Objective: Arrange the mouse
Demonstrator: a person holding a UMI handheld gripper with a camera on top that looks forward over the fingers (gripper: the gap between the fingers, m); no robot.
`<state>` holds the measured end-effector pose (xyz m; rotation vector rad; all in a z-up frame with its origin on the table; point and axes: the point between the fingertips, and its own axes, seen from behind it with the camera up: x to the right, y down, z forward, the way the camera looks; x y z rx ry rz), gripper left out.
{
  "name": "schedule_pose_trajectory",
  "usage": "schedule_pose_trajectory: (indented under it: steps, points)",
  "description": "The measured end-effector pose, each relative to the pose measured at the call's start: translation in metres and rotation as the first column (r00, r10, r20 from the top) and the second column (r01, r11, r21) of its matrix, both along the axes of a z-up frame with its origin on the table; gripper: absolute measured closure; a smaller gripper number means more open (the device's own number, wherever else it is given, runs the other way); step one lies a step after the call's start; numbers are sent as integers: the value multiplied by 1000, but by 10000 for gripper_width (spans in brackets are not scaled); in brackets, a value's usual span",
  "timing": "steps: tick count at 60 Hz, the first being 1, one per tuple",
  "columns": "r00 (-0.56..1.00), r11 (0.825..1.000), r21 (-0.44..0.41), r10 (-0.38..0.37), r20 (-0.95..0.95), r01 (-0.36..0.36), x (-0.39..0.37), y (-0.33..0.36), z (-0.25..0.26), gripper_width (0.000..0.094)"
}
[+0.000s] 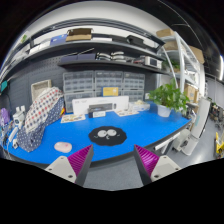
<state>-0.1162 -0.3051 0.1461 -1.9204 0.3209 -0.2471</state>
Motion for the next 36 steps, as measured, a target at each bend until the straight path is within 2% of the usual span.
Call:
schedule_pose_trajectory:
  steps: [6,10,11,24,36]
  points:
    - [998,996,-59,64,-20,-65,-30,-3,-34,130]
    - [992,987,-103,117,-41,-121,-49,-5,-49,130]
    - [991,985,-108,127,-44,-131,-62,2,-68,130]
    - [954,936,-187,283,-97,-297,-134,39,-124,116]
    - [926,898,-226,361,-110,-377,-166,100,-142,119]
